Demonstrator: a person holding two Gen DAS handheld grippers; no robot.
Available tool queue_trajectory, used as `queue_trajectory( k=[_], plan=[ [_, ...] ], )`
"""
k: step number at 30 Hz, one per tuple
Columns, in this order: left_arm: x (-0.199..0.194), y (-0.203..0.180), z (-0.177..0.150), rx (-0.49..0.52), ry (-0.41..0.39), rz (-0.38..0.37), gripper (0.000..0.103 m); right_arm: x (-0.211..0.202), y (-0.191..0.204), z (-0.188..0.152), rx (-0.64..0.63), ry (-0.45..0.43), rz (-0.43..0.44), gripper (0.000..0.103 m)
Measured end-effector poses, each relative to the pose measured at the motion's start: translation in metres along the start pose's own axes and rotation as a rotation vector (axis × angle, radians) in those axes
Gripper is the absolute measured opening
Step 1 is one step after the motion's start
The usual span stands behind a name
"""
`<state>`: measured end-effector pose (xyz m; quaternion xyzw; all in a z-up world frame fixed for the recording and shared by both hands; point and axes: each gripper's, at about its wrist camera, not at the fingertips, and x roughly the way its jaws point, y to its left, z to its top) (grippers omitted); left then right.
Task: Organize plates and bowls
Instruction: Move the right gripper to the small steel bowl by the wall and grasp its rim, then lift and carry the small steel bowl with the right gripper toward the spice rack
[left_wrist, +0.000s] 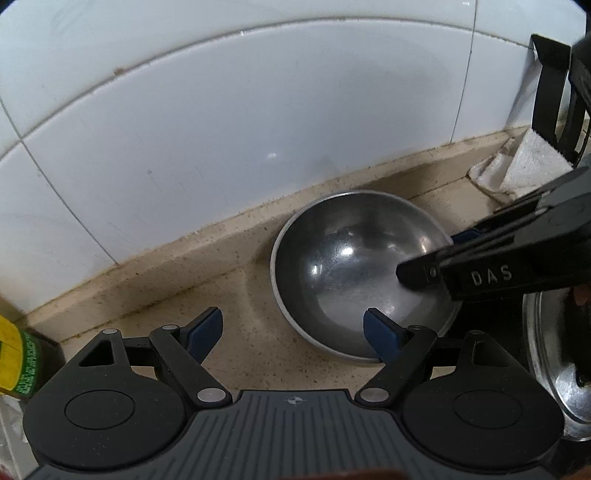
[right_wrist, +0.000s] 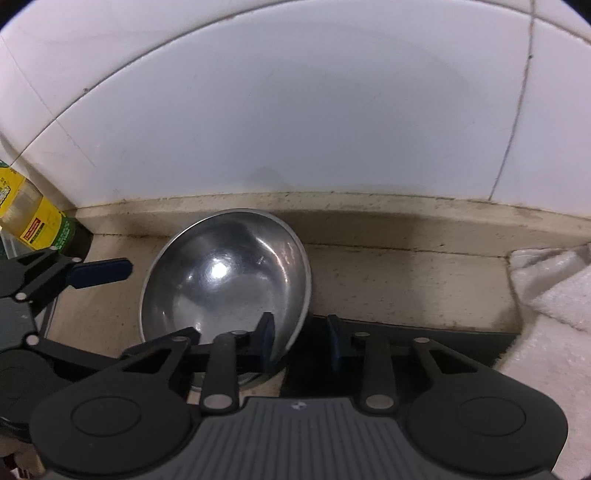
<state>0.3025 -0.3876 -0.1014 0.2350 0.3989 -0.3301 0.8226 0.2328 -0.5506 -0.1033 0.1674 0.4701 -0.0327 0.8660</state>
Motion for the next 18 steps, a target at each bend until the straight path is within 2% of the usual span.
queue_trajectory(
  k=[1, 3, 6, 15, 18],
  plan=[
    [0.0018, -0.0009, -0.0005, 0.001, 0.004, 0.0, 0.087, 0.0008, 0.0005, 0.0005, -0.004, 0.0, 0.002, 0.018],
    [0.0042, -0.0012, -0.0013, -0.006, 0.008, -0.011, 0.085, 0.0027, 0.0023, 0.0024, -0.01, 0.001, 0.006, 0.017],
    [0.0083, -0.0013, -0.0028, -0.006, 0.024, -0.014, 0.074, 0.0051, 0.0029, 0.0047, -0.003, -0.001, 0.018, 0.016],
    [0.0049, -0.0058, -0.0076, -0.001, 0.022, -0.043, 0.064, 0.0021, 0.0035, -0.0004, 0.021, 0.007, 0.055, 0.015],
    [0.0032, -0.0021, -0.0094, -0.005, 0.022, -0.044, 0.064, 0.0026, 0.0085, -0.0016, -0.028, 0.018, 0.053, 0.018]
  ],
)
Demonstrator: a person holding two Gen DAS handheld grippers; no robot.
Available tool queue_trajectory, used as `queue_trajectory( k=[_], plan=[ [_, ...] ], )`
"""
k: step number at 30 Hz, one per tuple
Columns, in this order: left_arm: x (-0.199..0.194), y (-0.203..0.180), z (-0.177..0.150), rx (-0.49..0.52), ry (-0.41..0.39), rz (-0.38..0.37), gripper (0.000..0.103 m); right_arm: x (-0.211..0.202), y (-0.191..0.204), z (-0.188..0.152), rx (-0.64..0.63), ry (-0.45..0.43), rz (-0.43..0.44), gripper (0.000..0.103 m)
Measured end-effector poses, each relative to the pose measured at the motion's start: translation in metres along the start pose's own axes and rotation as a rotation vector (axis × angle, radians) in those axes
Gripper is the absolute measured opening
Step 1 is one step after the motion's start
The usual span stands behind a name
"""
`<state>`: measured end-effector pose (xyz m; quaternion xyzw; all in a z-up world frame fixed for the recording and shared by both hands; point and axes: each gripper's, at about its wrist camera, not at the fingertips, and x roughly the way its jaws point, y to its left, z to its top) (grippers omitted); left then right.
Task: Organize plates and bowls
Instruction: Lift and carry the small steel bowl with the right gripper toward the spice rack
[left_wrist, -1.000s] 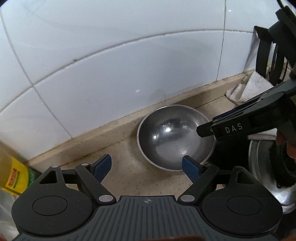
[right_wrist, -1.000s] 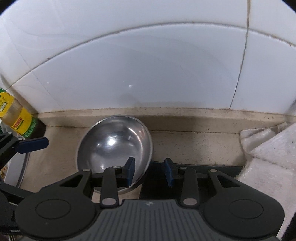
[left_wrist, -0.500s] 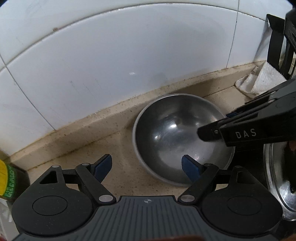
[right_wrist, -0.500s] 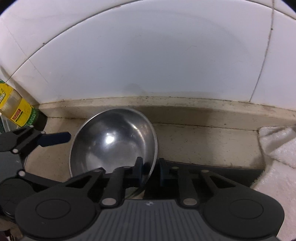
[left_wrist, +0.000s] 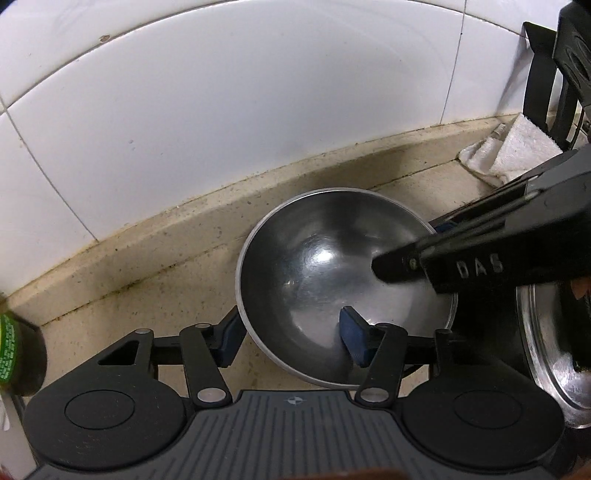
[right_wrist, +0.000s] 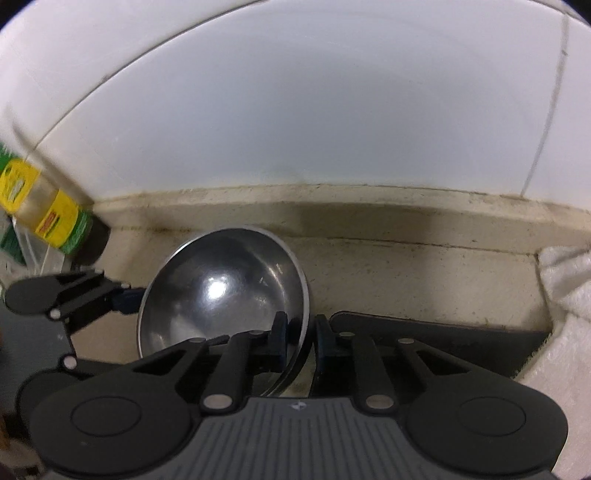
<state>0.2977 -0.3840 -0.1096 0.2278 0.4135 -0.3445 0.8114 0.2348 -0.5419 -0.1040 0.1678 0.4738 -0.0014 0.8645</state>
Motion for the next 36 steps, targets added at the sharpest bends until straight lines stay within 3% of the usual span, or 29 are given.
queue_trajectory(
  k=[5, 11, 20, 28, 36],
  plan=[
    [0.0, 0.001, -0.001, -0.017, -0.005, -0.019, 0.058, 0.006, 0.005, -0.004, -0.001, 0.009, 0.002, 0.022],
    [-0.004, 0.009, -0.003, -0.062, 0.001, -0.038, 0.053, 0.0, 0.0, -0.006, 0.045, 0.01, 0.029, 0.018],
    [-0.018, 0.011, -0.006, -0.092, -0.013, -0.04, 0.052, -0.011, 0.005, -0.011, 0.068, 0.001, 0.06, 0.014],
    [-0.057, 0.015, -0.006, -0.098, -0.075, -0.019, 0.052, -0.036, 0.017, -0.01, 0.07, -0.04, 0.101, 0.014],
    [-0.125, 0.007, -0.017, -0.077, -0.16, 0.009, 0.056, -0.091, 0.042, -0.018, 0.031, -0.101, 0.147, 0.014]
  ],
)
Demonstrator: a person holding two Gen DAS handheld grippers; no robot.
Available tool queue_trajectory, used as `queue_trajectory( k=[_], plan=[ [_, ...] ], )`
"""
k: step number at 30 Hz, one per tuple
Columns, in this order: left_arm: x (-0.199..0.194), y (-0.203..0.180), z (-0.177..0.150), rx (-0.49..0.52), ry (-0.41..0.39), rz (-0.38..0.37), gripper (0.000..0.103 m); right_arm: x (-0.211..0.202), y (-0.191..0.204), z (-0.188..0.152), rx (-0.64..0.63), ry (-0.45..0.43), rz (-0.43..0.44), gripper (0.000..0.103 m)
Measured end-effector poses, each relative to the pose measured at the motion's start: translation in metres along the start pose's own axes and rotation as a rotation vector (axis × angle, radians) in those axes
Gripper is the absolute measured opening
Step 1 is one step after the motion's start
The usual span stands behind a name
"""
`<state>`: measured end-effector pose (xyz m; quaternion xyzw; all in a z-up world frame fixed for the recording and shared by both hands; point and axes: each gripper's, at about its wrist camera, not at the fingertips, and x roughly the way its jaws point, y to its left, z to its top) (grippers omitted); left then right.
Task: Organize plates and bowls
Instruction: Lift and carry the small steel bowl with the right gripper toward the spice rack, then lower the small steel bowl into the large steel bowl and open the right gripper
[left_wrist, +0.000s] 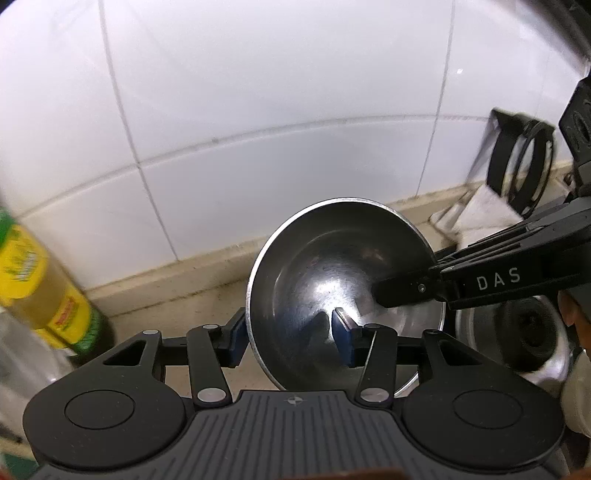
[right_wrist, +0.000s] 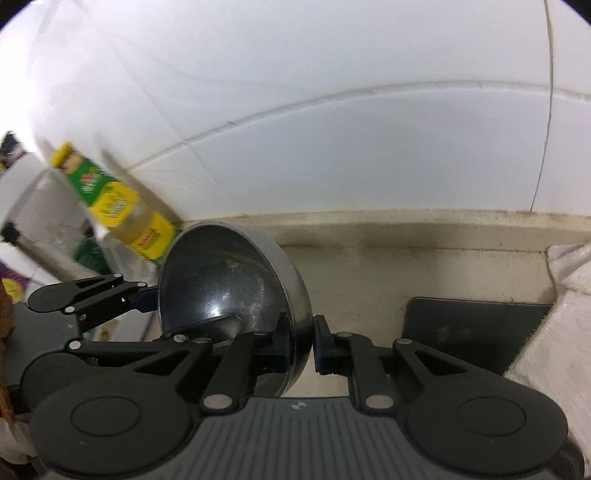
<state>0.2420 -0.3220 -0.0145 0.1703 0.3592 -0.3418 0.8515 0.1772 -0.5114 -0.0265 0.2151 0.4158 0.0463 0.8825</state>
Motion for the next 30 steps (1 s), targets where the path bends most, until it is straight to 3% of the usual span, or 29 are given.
queue_trajectory(
  k=[7, 14, 30],
  plan=[
    [-0.07, -0.016, -0.022, -0.001, -0.063, 0.031, 0.06, -0.046, 0.038, -0.025, -0.06, 0.005, 0.052, 0.014],
    [-0.111, -0.019, -0.06, -0.038, -0.05, 0.01, 0.06, -0.068, 0.065, -0.067, -0.086, 0.069, 0.103, 0.014],
    [-0.113, -0.017, -0.115, -0.07, 0.062, -0.014, 0.063, -0.046, 0.091, -0.122, -0.137, 0.253, 0.081, 0.017]
  ],
)
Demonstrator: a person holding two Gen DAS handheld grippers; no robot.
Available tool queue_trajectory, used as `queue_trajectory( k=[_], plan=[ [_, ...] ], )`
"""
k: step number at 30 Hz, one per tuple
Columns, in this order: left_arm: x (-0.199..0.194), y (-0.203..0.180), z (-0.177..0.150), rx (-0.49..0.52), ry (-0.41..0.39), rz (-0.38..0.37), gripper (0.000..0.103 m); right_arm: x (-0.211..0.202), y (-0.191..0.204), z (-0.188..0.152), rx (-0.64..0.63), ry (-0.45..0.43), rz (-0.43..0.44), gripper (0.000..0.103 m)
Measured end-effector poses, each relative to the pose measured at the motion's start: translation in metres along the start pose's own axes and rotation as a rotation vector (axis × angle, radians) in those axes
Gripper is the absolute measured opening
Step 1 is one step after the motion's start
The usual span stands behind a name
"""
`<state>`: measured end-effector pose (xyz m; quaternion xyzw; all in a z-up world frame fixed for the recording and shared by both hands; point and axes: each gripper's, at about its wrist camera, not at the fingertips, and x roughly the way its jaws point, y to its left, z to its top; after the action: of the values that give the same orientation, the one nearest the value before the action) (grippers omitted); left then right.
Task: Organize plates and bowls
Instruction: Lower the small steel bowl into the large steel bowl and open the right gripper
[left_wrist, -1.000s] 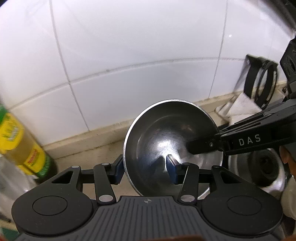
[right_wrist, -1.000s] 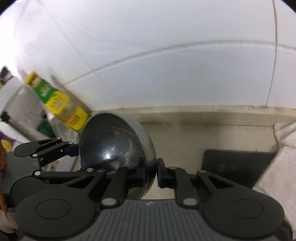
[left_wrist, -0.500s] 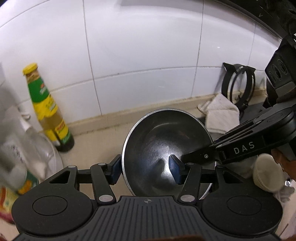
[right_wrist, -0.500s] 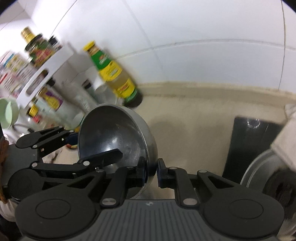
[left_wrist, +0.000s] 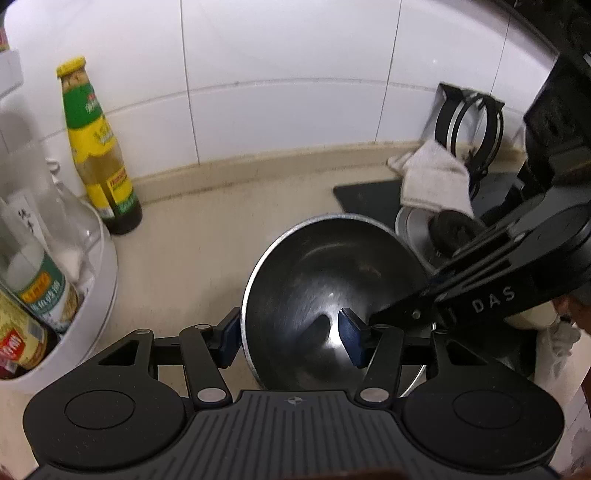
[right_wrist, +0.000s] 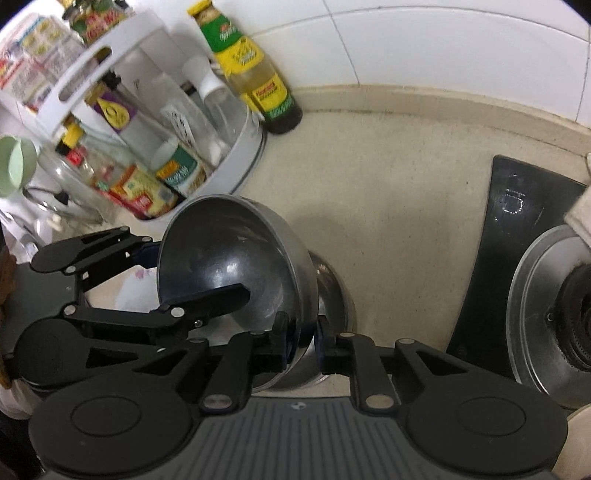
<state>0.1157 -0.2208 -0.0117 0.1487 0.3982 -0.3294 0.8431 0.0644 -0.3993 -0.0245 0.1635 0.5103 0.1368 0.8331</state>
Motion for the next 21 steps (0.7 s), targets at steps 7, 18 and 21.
queue_trajectory(
  k=[7, 18, 21],
  plan=[
    [-0.004, -0.003, -0.015, 0.084, -0.043, 0.107, 0.085, -0.011, 0.005, -0.001, -0.104, -0.069, -0.123, 0.031],
    [-0.014, -0.008, -0.025, 0.063, -0.06, 0.096, 0.088, -0.003, 0.007, 0.007, -0.097, -0.095, -0.103, 0.037],
    [-0.016, -0.01, -0.03, 0.053, -0.06, 0.099, 0.088, 0.001, 0.008, 0.007, -0.101, -0.092, -0.095, 0.04]
  ],
)
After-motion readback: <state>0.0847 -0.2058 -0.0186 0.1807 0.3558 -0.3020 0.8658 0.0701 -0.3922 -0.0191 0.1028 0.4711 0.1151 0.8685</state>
